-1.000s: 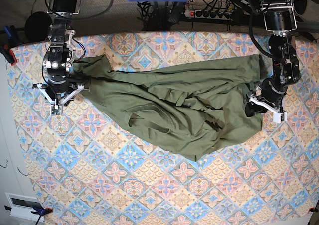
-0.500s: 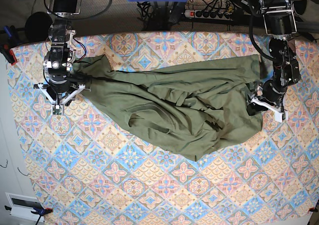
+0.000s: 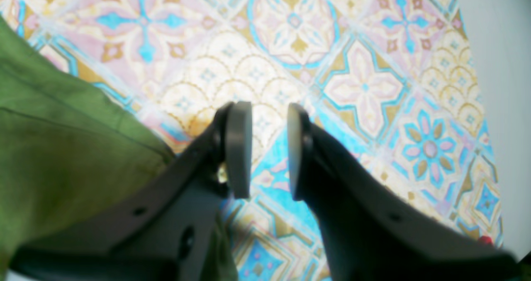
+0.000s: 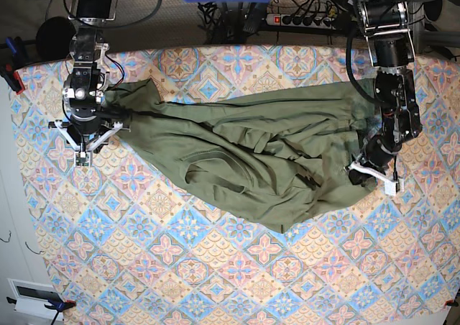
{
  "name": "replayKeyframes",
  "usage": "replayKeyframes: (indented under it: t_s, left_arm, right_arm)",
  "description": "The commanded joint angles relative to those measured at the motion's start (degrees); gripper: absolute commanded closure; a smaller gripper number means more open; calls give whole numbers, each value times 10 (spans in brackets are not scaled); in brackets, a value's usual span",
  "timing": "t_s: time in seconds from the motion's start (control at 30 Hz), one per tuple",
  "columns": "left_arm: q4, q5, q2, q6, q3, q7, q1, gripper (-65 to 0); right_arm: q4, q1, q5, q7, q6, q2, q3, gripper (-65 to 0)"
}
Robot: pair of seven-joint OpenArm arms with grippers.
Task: Layout the t-shirt on the table in an organized manner, then fold the t-shirt properly
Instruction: 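Release with the left gripper and regrasp the shirt hem further along, then pull the hem with the left gripper to spread the shirt flat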
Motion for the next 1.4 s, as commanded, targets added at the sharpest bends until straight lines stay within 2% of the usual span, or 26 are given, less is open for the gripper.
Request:
replayKeyframes:
  t_s: [0.0,0.1,0.33,0.43,0.6,0.67,0.8,0.87,0.97,1.03,1.13,1.23,1.37]
  left_arm:
    - [10,-9,-9,-5,-6,-12,-26,0]
    - [10,-9,-12,-5,-7,-12,-66,0]
    - [-9,-9,-53,-3,-35,-17,-197,0]
    - [-75,-9,-72,-3,-35,-28,-266,0]
    - [-239,-8,-98,-3,-22,-99,-373,-3]
    - [-304,4,-105,-3,7,-130,-408,-49]
    - [-403,57,-104,0,61,-221,-454,-206]
    - [-419,76,-103,14,83,-217,-464,-306]
    - [-396,78,-104,17,96,-168,-460,-447]
    - [-348,67,-105,16,72,-120,-417,-486]
    - [-231,38,-118,16,27,-44,-329,-462]
    - [-58,6,-128,16,-29,47,-194,-424]
    - [90,2,-127,16,-96,111,-31,-406]
  right_arm:
    - [9,8,-3,13,-2,6,4,-139]
    - [9,8,-3,13,-2,6,5,-139]
    - [12,8,-3,14,-2,6,2,-139]
    - [13,8,-3,15,-2,6,1,-139]
    - [13,5,-3,15,-2,6,-21,-139]
    - [13,5,-3,16,-2,6,-28,-139]
    - [14,5,-3,16,-2,6,-41,-139]
    - [14,5,-3,16,-2,6,-49,-139]
    - [14,5,-3,14,-2,6,-61,-139]
    - [14,5,-3,14,-2,6,-74,-139]
    - [14,5,-3,14,-2,6,-89,-139]
    - [19,4,-3,15,-2,6,-102,-139]
    - [35,4,-3,14,-2,6,-108,-139]
